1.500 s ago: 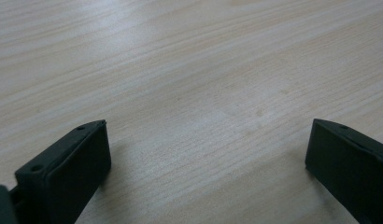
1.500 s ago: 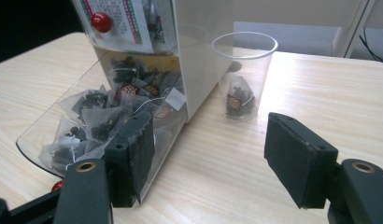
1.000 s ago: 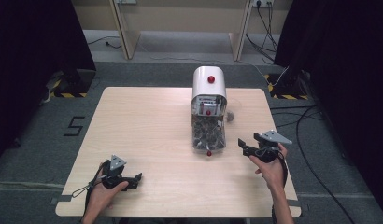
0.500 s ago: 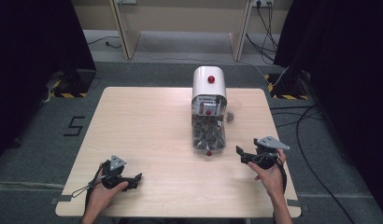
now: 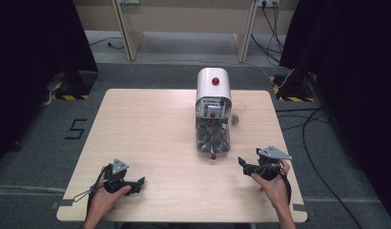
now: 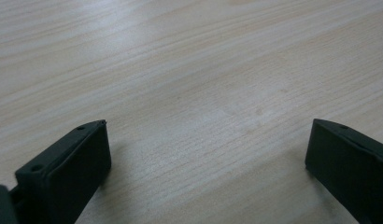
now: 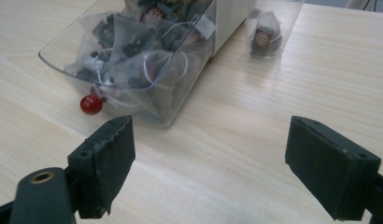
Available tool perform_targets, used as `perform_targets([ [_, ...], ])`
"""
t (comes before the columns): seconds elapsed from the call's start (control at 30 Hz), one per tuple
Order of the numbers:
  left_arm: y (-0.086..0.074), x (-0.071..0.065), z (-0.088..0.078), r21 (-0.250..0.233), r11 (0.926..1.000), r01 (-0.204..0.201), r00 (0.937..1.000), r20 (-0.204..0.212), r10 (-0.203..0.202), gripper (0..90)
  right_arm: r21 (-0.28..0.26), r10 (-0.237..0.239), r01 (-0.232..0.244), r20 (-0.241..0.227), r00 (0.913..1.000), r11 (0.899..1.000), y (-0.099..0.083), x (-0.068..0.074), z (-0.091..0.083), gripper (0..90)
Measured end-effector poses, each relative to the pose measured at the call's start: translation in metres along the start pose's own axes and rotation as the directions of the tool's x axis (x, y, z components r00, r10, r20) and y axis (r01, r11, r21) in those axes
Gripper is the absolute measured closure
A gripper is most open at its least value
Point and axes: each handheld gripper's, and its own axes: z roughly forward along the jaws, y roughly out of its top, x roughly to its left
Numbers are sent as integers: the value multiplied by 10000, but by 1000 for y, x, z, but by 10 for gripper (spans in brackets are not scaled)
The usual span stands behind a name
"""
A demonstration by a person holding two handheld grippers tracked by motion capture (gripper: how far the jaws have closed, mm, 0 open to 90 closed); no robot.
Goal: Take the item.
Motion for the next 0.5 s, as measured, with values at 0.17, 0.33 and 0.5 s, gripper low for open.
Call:
perform_targets([
  [0.17,0,0,0,-1,10000,0,10000,0,0,0,135,-114,114,-1,9999,9998,-4,4,-1,170],
  [0.33,0,0,0,0,10000,1,10000,0,-1,0,220,-250,252,-109,9996,9994,-10,8,-3,170],
  [0.5,0,0,0,0,10000,0,10000,0,0,0,316,-337,342,-147,9993,9989,-14,10,-4,169],
])
